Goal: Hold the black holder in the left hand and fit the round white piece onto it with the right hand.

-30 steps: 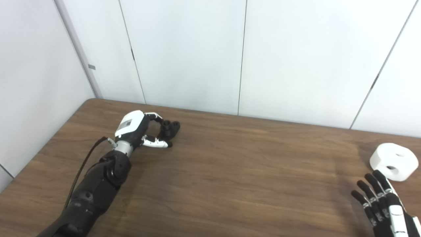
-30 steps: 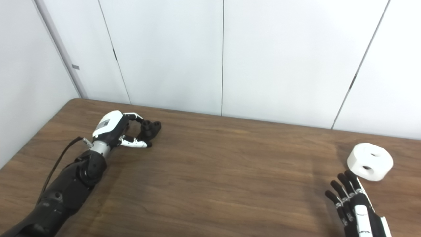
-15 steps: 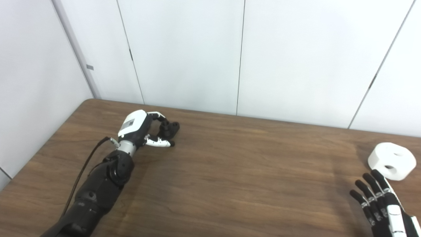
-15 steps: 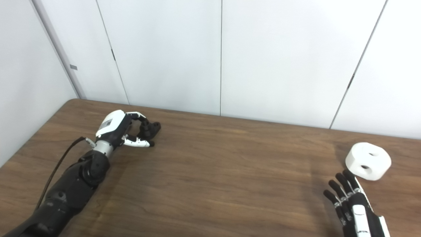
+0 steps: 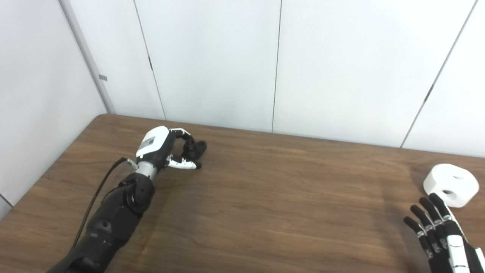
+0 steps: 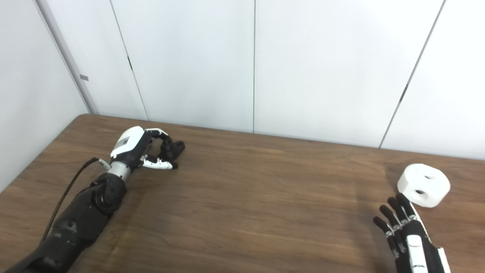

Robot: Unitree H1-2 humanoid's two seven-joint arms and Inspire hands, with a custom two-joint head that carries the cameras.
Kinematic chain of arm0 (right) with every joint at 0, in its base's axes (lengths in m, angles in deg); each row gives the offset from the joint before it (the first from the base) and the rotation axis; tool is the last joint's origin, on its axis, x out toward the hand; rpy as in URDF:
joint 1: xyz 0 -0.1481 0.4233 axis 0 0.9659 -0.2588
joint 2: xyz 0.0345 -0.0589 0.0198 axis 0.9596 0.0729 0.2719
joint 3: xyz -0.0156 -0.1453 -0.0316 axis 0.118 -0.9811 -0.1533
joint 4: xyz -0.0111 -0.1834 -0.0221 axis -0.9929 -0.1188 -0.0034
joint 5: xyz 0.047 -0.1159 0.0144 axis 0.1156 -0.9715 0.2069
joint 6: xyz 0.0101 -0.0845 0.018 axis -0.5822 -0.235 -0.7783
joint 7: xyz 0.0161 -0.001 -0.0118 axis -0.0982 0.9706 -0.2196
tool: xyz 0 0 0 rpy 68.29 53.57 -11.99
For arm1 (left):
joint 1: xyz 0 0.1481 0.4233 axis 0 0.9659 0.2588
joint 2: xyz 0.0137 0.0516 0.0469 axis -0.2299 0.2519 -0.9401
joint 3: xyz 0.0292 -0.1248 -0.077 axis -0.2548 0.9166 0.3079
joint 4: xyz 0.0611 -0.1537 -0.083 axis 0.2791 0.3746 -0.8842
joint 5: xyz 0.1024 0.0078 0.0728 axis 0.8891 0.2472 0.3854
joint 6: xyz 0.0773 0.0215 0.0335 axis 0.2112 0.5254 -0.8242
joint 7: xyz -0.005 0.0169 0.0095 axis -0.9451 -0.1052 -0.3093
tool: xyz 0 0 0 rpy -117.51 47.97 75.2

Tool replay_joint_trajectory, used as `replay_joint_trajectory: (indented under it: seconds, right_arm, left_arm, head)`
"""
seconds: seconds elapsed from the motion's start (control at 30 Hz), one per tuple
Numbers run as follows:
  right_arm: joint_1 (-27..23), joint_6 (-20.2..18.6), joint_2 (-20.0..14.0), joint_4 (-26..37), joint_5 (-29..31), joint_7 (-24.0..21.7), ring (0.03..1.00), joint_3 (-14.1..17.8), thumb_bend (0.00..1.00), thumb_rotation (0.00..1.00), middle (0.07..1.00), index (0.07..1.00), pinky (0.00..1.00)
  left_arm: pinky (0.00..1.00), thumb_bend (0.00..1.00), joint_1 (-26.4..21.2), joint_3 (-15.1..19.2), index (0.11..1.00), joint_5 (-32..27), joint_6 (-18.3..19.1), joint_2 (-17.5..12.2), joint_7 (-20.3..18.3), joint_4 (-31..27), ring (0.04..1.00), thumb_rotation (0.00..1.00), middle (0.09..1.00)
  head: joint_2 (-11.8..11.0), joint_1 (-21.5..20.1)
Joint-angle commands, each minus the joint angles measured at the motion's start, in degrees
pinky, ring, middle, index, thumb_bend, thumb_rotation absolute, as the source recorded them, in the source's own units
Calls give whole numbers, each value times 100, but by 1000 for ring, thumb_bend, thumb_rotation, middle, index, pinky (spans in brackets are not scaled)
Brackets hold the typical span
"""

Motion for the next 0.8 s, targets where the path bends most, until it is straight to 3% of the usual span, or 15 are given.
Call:
replay_joint_trajectory:
  seconds: [0.0, 0.23, 0.5, 0.77]
  right_arm:
    - [-73, 165, -9, 207, 44, -12, 895, 8, 328, 749, 917, 906, 840]
    - [-97, 195, -2, 183, 39, -5, 885, 13, 324, 733, 909, 899, 825]
    - [-106, 227, -16, 155, 49, -25, 896, 21, 328, 743, 916, 903, 840]
    - [-76, 153, 17, 299, 16, 46, 895, 17, 318, 747, 915, 898, 851]
  left_arm:
    - [743, 1000, -270, 60, 734, 50, -11, -83, 173, -73, 826, 166, 805]
    - [735, 1000, -301, 106, 864, 14, 15, -130, 172, -4, 850, 239, 881]
    - [730, 1000, -283, 119, 859, 7, -94, -130, 209, 45, 840, 239, 881]
    - [759, 1000, -296, 43, 833, 236, 114, -239, 180, -116, 857, 258, 858]
  head:
    - [6, 4]
    - [-28, 0]
    - [-32, -1]
    - [34, 14]
